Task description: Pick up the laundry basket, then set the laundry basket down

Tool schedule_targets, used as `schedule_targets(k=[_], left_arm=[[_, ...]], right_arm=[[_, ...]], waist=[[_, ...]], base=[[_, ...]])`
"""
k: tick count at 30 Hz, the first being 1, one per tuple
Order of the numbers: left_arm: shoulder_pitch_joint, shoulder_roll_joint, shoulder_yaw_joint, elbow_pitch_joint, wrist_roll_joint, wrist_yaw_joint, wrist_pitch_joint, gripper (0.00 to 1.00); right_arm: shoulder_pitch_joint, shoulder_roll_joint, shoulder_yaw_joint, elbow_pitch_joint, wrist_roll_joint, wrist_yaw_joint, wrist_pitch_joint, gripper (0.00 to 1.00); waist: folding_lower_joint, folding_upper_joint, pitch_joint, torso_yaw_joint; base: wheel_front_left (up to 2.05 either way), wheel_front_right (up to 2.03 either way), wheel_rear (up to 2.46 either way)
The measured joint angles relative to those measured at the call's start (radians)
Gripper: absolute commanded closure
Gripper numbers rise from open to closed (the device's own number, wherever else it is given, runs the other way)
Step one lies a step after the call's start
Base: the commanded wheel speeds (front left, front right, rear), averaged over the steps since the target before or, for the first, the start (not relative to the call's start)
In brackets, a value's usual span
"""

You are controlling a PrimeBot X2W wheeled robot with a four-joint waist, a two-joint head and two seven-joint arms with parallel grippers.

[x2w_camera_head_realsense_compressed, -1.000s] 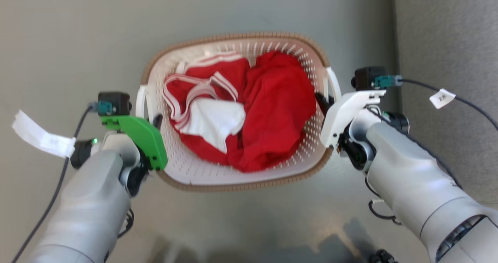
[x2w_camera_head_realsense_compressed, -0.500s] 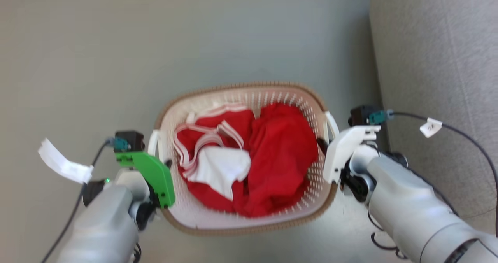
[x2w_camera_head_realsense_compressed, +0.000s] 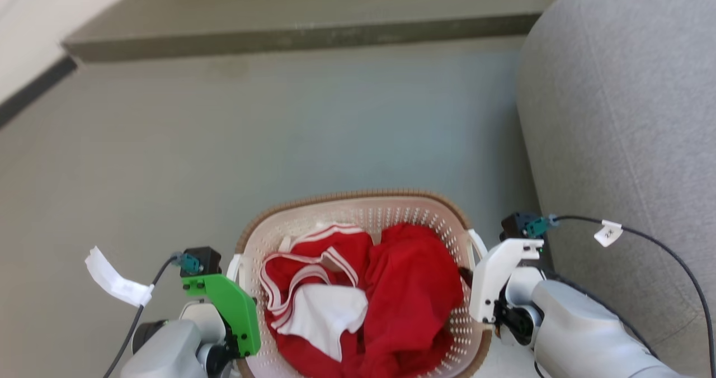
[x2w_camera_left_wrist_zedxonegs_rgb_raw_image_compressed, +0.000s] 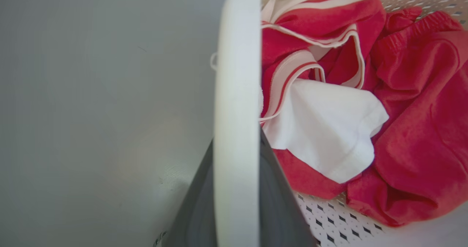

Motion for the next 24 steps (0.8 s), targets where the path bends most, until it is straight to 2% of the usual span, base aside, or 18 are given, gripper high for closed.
schedule_targets(k=[12,24], left_arm=[[0.045,-0.006,-0.016,0.023,-0.033,0.000,0.056,1.00],[0.051,-0.009,-0.029,0.033,-0.049,0.000,0.105,1.00]], right_arm=[[0.051,0.000,0.028,0.002,0.041,0.006,0.065,1.00],[0.052,-0.001,0.045,0.002,0.054,-0.001,0.108,1.00]], waist=[[0.0000,0.0000,-0.134,-0.008],[0.0000,0.0000,-0.158,-0.023]], base=[[0.00,0.00,0.00],[0.00,0.00,0.00]])
